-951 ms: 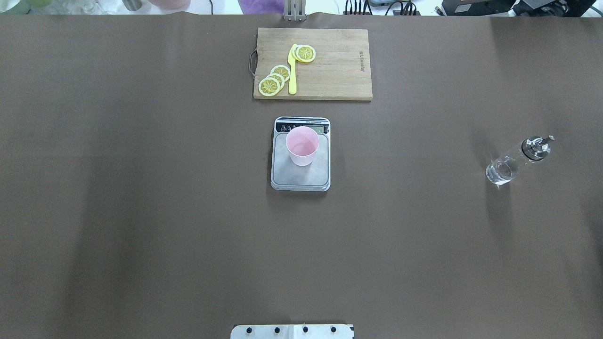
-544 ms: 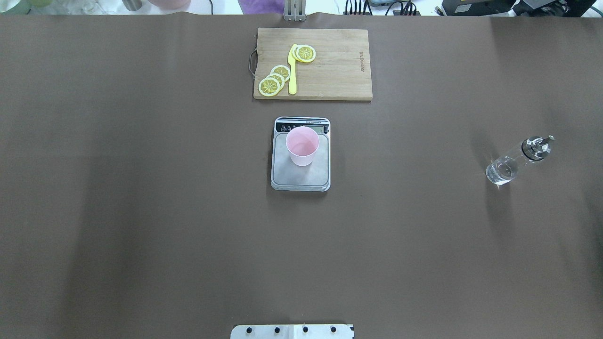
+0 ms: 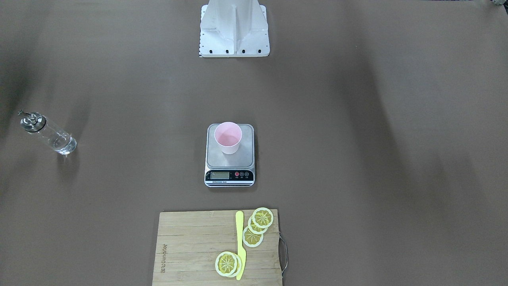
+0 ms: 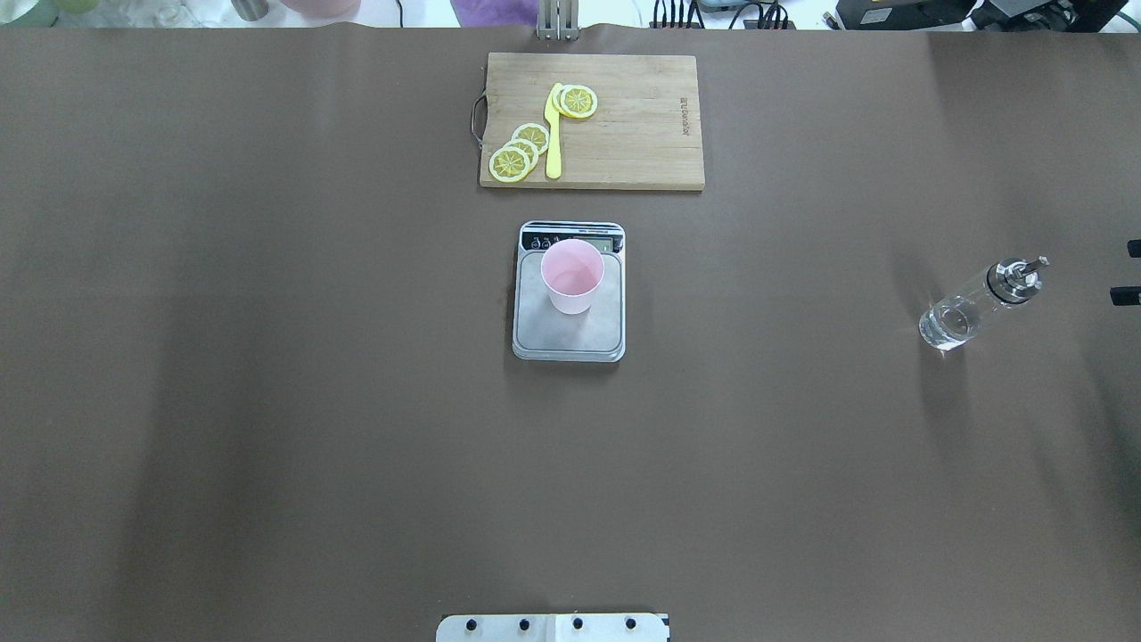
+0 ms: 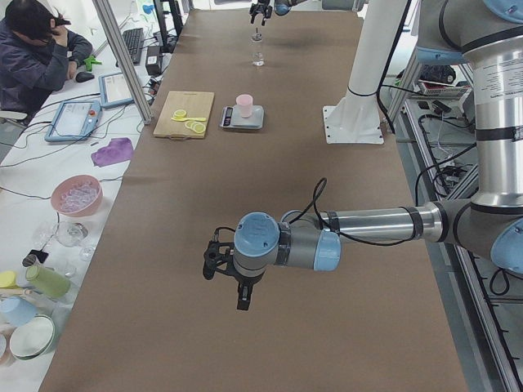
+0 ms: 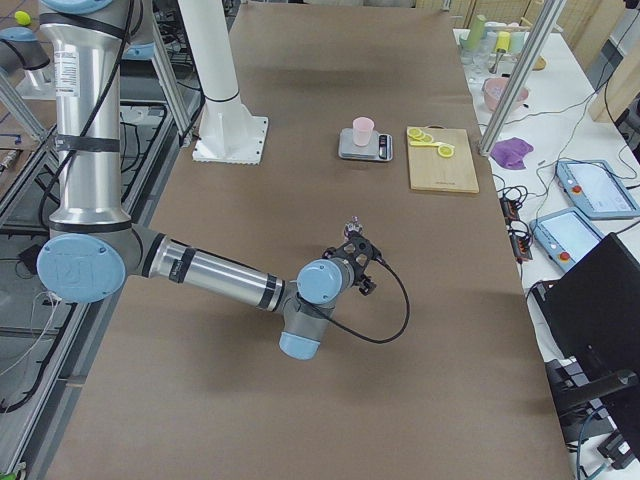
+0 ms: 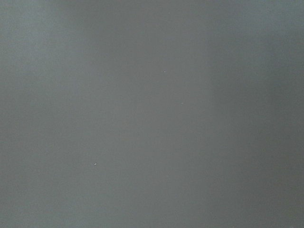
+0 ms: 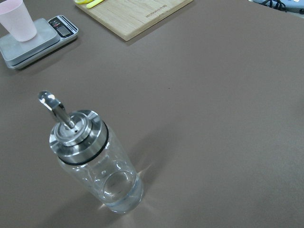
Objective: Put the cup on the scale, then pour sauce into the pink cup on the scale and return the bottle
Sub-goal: 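Move the right gripper down to the glass sauce bottle's metal lid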
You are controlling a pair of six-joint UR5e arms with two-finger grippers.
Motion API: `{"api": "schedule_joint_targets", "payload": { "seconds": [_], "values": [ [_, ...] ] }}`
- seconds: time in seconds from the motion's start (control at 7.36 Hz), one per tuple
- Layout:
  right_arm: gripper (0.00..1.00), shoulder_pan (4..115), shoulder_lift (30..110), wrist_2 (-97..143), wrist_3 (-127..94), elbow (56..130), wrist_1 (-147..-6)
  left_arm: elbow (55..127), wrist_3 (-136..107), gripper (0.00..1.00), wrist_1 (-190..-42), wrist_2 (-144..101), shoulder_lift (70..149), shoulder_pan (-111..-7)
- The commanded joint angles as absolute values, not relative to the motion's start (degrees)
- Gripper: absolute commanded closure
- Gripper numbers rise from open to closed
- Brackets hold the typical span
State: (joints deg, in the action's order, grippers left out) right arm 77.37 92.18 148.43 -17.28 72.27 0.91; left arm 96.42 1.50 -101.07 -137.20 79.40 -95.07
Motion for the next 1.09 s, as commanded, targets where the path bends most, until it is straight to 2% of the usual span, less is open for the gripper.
{"api": "schedule_joint_targets", "payload": {
  "seconds": [0.0, 0.95],
  "values": [
    [0.01, 74.81, 91.85, 146.70, -17.23, 72.77, 1.05, 96.42, 1.58, 0.02, -101.07, -137.20, 79.45, -95.01],
    [0.01, 65.40, 90.18, 136.68, -17.23, 72.86, 3.87, 96.42, 1.58, 0.02, -101.07, -137.20, 79.45, -94.92]
  ]
}}
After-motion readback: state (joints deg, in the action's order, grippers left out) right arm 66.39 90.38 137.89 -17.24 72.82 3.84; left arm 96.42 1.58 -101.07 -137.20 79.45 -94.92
